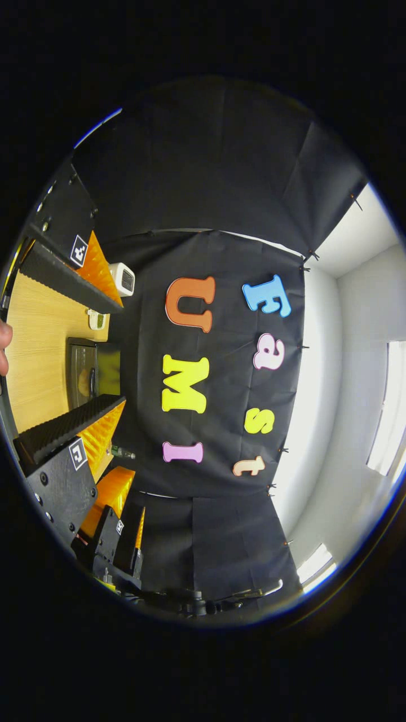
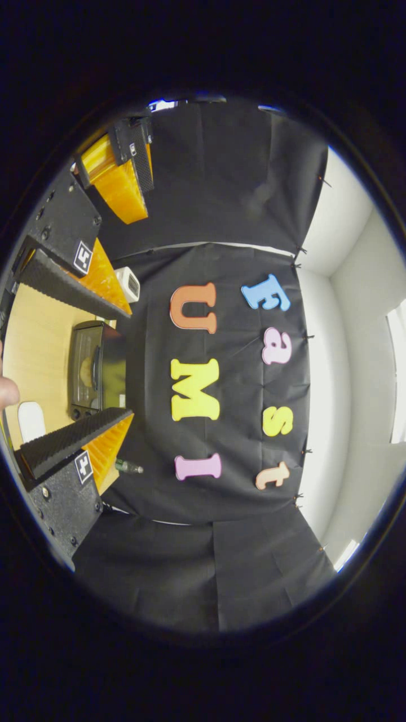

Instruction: Open the electric oven with the left hand, put the food in, and close the electric oven.

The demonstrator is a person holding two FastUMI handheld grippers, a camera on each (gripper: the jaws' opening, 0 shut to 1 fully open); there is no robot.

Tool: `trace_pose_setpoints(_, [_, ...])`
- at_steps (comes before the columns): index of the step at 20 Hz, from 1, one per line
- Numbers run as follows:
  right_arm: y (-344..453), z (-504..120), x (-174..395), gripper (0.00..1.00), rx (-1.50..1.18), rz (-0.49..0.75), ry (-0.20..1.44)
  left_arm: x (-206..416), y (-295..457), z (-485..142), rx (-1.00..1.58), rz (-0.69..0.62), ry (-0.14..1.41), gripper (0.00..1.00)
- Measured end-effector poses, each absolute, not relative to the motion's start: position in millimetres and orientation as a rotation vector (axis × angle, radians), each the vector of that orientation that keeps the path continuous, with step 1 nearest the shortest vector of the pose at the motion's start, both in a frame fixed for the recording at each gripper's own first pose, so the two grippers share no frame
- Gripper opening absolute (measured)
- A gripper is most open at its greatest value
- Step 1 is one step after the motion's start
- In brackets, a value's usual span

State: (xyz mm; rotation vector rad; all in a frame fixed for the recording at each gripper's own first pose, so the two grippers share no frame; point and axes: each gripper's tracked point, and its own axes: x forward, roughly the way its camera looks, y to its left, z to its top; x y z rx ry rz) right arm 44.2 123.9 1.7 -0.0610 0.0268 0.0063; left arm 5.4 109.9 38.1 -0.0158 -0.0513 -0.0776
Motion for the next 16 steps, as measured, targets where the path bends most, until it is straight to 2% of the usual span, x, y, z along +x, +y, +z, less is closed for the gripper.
trace_pose_setpoints(3, [125.8,-8.3,48.0,0.97,-0.04,-0.001,0.07,4.1,116.0,40.7,0.003,-0.098,-0.053,0.94])
trace_pose_setpoints(16, [146.4,-2.7,57.3,0.96,-0.07,-0.001,0.051,9.4,115.1,28.2,0.064,-0.084,-0.047,0.94])
